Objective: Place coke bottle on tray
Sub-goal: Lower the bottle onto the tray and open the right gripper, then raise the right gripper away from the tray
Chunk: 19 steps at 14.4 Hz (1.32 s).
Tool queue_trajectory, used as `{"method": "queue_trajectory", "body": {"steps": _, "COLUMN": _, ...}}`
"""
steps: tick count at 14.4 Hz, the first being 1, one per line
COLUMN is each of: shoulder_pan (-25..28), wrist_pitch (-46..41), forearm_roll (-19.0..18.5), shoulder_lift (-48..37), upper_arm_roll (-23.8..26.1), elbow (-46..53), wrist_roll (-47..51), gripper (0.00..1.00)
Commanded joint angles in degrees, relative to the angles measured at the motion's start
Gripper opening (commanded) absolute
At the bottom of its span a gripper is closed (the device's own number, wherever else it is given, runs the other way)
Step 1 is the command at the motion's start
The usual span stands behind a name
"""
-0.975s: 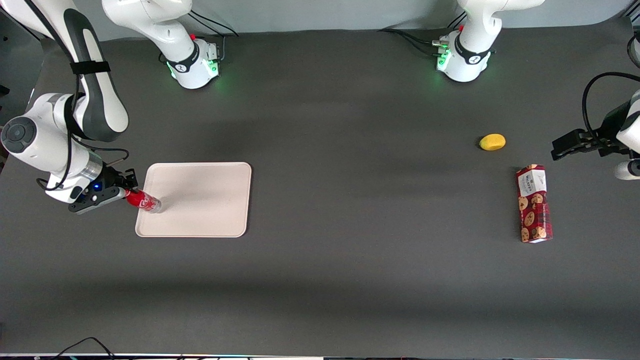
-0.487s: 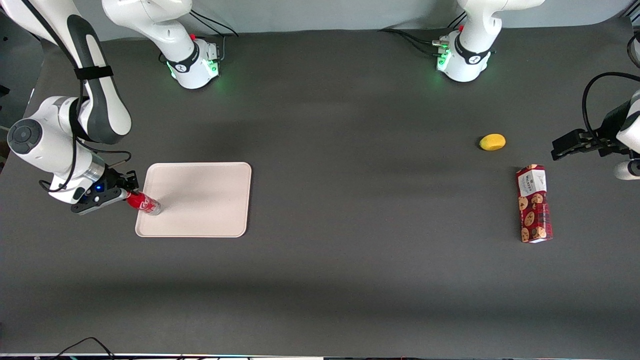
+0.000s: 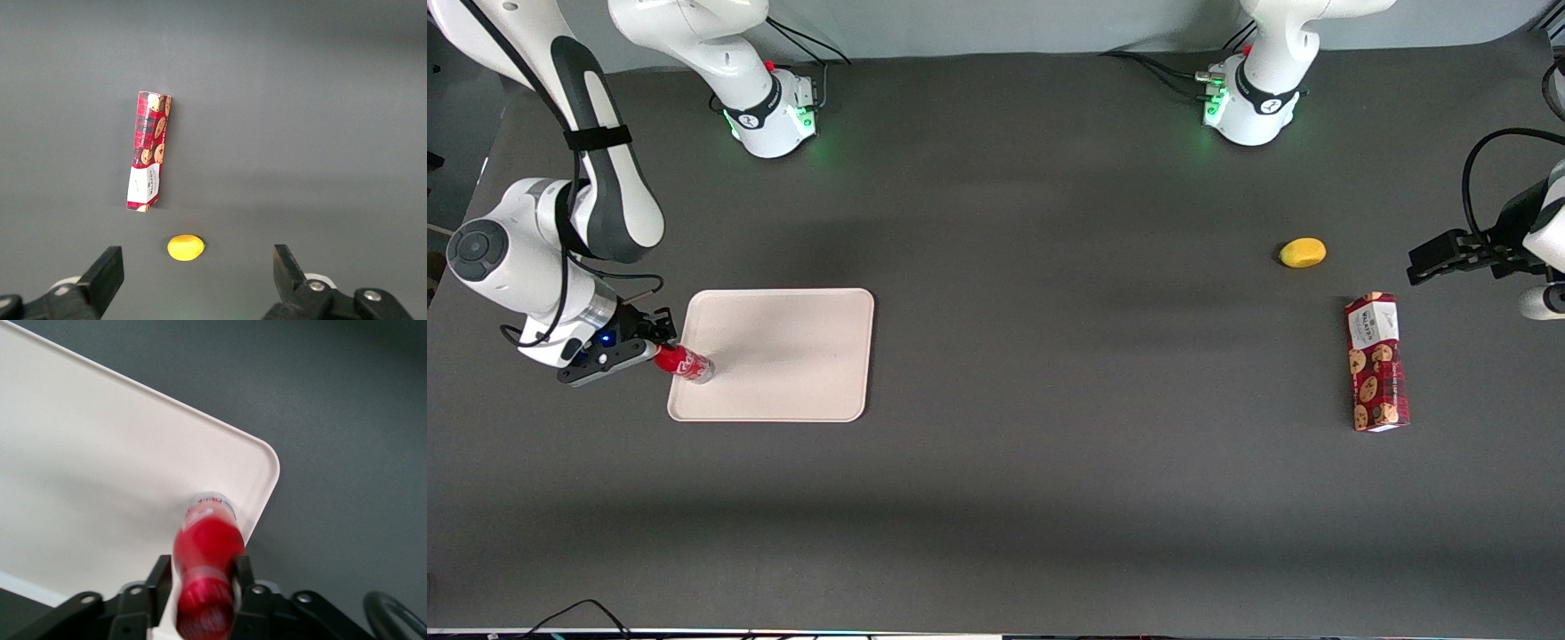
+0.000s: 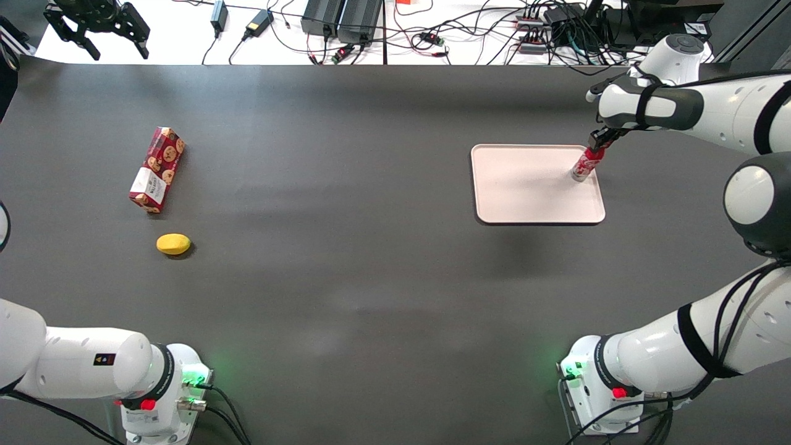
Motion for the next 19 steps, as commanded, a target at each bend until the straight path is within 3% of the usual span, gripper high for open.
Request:
{"method": "queue_trajectory", "body": {"steps": 1, "shoulder_pan": 0.3, "wrist_pitch": 0.2, "forearm_roll": 1.0, "shoulder_lift": 2.2, "upper_arm_roll": -0.3, "elbow": 2.2, "wrist_roll": -0.5, "gripper": 1.0}}
{"method": "queue_trajectory", "body": {"steps": 6, "shoulder_pan": 0.6, "wrist_pitch": -5.6, "forearm_roll": 0.9, "shoulder_lift": 2.2, "upper_arm_roll": -0.2, "elbow": 7.4, "wrist_roll": -0.4, "gripper": 1.0}}
{"method": "queue_trajectory", "body": {"steps": 12, "shoulder_pan": 0.8, "wrist_pitch": -28.9, "forearm_roll": 0.9, "shoulder_lift": 0.2, "upper_arm_roll": -0.1, "elbow": 28.3, "wrist_roll": 0.3, "gripper": 1.0}}
{"method": "queue_trajectory", "body": {"steps": 14, "shoulder_pan": 0.9, "wrist_pitch": -38.0, "forearm_roll": 0.9, "shoulder_lift": -1.9, "upper_arm_roll": 0.5, "elbow": 35.1, "wrist_roll": 5.4, "gripper": 1.0}}
{"method": "queue_trajectory", "body": {"steps": 16, "shoulder_pan": 0.8, "wrist_pitch": -48.9, "forearm_roll": 0.9, "shoulder_lift": -4.2, "upper_arm_roll": 2.1, "elbow": 41.2, "wrist_roll": 16.5, "gripper": 1.0}}
{"method": "queue_trajectory", "body": {"steps": 19, "shoulder_pan": 0.5, "wrist_pitch": -55.1, "forearm_roll": 0.9, "shoulder_lift": -9.9, "upper_arm_roll": 4.8, "elbow": 42.0, "wrist_roll": 27.6, "gripper": 1.0}}
